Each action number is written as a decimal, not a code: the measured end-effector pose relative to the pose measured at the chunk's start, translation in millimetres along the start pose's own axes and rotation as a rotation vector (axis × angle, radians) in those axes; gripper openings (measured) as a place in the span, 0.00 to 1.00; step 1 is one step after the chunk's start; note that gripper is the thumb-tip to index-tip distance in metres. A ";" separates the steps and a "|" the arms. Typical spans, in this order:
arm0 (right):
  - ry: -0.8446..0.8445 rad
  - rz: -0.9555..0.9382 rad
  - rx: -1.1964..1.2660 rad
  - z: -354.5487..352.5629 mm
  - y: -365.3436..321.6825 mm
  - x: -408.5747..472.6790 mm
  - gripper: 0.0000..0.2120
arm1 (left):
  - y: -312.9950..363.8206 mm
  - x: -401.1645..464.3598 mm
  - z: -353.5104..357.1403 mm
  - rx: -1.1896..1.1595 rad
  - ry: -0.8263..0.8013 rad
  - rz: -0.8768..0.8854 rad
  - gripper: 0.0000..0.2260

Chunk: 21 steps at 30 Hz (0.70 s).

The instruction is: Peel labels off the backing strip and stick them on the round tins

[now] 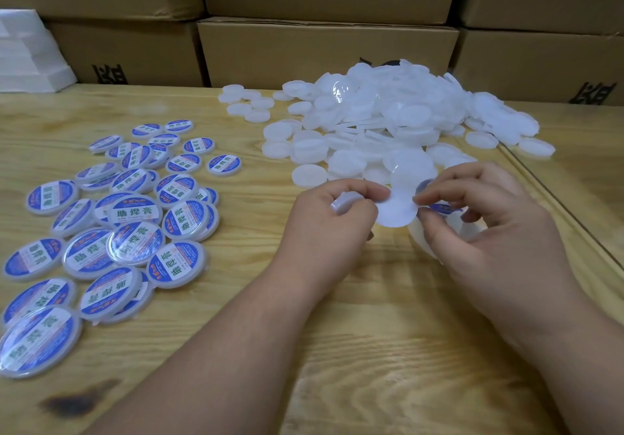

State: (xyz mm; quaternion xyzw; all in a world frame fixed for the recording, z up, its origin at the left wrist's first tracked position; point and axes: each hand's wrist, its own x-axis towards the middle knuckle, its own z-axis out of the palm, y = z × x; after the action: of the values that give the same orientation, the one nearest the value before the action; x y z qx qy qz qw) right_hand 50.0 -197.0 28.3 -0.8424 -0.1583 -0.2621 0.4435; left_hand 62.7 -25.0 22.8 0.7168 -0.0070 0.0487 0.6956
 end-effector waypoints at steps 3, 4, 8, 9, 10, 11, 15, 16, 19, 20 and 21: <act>-0.002 0.018 -0.006 -1.2 -1.4 1.1 0.11 | -0.3 0.9 -1.5 0.002 -0.034 -0.010 0.12; -0.001 0.026 -0.007 -1.4 -1.9 1.2 0.10 | -0.1 1.5 -1.5 0.000 -0.046 -0.015 0.11; 0.033 0.060 0.031 -0.5 -5.7 0.5 0.10 | 3.6 2.8 -0.4 -0.246 -0.127 -0.080 0.14; 0.049 0.069 0.062 -0.2 -6.6 -0.2 0.11 | 4.7 3.2 -1.3 -0.368 -0.151 -0.109 0.15; 0.063 0.085 0.104 0.0 -7.7 -0.8 0.10 | 5.4 3.5 -2.5 -0.469 -0.162 -0.129 0.17; 0.072 0.108 0.145 0.0 -9.1 -1.2 0.07 | 5.6 3.7 -3.5 -0.526 -0.158 -0.139 0.17; 0.046 0.183 0.378 1.7 -16.8 -3.4 0.09 | 6.4 5.2 -3.0 -0.610 -0.128 -0.185 0.14; 0.027 0.197 0.455 3.0 -19.1 -3.5 0.10 | 6.3 5.8 -2.0 -0.635 -0.129 -0.194 0.14; -0.040 0.283 0.628 7.9 -22.8 -3.5 0.15 | 7.3 5.8 -0.2 -0.718 -0.145 -0.227 0.14; -0.064 0.313 0.633 9.2 -22.1 -3.6 0.16 | 7.5 5.5 0.0 -0.745 -0.163 -0.242 0.13; -0.083 0.339 0.621 10.4 -20.7 -3.9 0.17 | 7.7 4.7 0.1 -0.765 -0.186 -0.254 0.13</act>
State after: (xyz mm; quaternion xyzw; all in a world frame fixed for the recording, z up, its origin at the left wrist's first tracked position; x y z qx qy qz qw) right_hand 39.7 -177.0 34.9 -0.6917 -0.1062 -0.0898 0.7087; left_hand 66.9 -25.0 30.8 0.4030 0.0010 -0.1086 0.9087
